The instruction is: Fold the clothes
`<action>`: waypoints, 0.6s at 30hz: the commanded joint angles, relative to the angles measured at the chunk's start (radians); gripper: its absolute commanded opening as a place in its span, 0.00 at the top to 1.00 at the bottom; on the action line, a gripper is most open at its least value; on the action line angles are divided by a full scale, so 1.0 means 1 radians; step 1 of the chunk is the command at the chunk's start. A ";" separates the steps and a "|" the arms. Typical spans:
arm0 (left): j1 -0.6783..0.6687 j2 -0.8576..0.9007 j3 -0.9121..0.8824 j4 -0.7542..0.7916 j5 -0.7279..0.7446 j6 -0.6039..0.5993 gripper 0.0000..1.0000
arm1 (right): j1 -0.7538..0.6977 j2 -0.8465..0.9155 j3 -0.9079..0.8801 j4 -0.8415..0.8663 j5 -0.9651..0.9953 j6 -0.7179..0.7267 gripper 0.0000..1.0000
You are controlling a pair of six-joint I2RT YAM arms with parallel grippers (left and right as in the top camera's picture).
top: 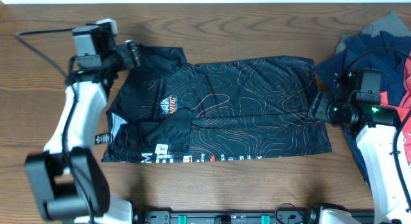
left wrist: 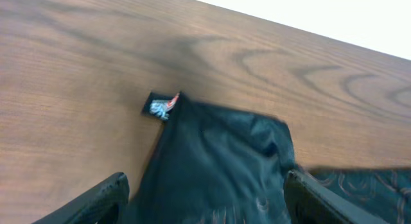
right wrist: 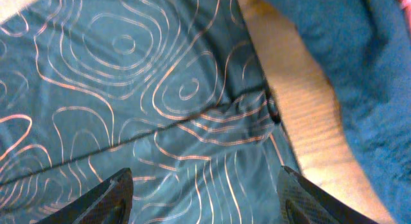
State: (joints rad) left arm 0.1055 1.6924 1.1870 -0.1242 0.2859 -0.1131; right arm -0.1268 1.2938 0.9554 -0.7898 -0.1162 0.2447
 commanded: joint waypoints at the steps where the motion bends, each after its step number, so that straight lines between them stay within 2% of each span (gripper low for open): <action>1: -0.019 0.101 0.009 0.080 0.005 0.026 0.21 | -0.003 -0.010 0.011 -0.017 -0.021 -0.015 0.29; 10: -0.034 0.383 0.193 0.103 -0.086 0.023 0.18 | -0.003 -0.010 0.011 -0.042 -0.027 -0.014 0.28; 18: -0.037 0.515 0.275 0.108 -0.144 0.011 0.18 | -0.003 -0.010 0.011 -0.041 -0.029 -0.014 0.27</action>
State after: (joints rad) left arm 0.0708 2.1685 1.4368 -0.0177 0.1745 -0.1032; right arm -0.1268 1.2938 0.9554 -0.8299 -0.1364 0.2436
